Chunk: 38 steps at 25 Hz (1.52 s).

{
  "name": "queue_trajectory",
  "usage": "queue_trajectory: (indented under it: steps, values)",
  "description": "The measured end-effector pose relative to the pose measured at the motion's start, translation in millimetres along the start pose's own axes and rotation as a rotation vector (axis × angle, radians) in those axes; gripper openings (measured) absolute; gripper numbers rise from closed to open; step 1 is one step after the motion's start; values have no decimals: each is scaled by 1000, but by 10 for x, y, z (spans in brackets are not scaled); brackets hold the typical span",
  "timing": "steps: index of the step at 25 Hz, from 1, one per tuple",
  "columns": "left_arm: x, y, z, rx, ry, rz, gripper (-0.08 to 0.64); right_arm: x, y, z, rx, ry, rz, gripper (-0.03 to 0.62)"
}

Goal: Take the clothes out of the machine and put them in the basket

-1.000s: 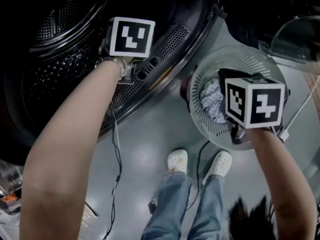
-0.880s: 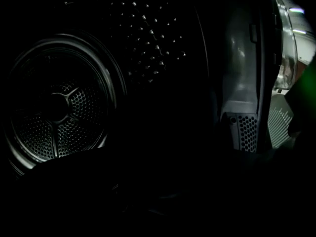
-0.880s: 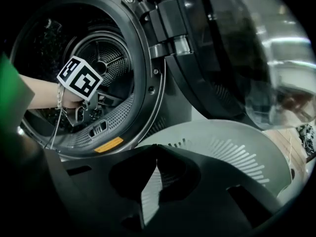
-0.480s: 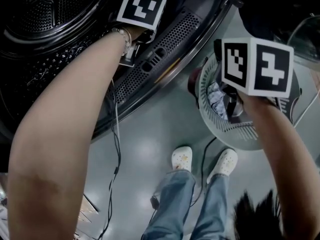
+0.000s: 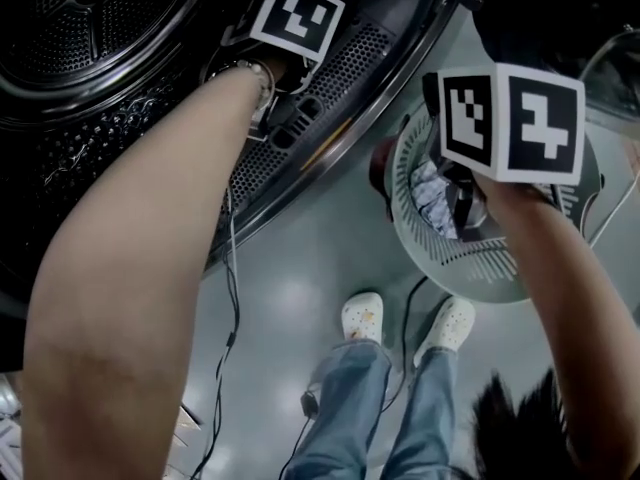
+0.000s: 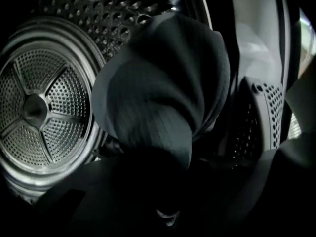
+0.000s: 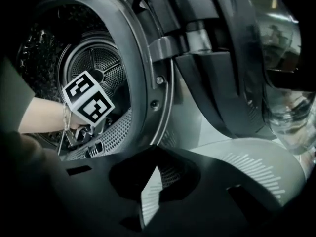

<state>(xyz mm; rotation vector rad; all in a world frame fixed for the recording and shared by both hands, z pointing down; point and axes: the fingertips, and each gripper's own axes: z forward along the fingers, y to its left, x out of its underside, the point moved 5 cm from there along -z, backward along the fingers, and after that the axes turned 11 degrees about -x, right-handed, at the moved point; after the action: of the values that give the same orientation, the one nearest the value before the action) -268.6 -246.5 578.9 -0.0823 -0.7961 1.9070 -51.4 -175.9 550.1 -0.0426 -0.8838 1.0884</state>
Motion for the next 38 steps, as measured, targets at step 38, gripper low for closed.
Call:
queue_trajectory:
  steps: [38]
  values:
    - [450, 33, -1601, 74, -96, -197, 84, 305, 370, -1447, -73, 101, -40, 0]
